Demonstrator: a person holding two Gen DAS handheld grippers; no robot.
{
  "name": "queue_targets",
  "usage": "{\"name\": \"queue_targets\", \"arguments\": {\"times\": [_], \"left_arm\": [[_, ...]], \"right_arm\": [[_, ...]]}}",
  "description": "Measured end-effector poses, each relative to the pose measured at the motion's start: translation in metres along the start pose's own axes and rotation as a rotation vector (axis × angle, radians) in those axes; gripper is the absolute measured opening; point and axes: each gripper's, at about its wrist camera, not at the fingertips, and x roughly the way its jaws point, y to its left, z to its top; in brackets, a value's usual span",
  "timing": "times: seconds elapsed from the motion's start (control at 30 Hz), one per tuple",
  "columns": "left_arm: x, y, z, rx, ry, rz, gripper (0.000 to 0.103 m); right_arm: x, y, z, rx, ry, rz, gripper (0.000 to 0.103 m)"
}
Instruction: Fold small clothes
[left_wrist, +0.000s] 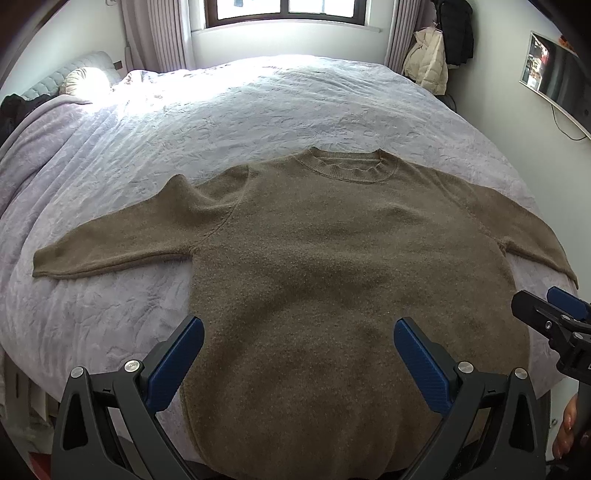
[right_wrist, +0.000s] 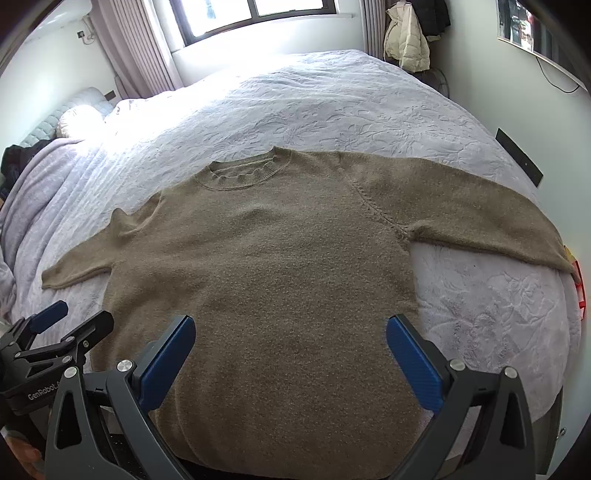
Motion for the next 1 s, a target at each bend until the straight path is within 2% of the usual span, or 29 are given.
{"name": "queue_targets", "arguments": {"times": [1.0], "left_arm": [[0.0025,0.0011,-0.0026,0.009,0.022,0.018,0.103]], "right_arm": [[0.0015,0.0041,-0.0017,-0.014,0.008,0.008,0.103]]}}
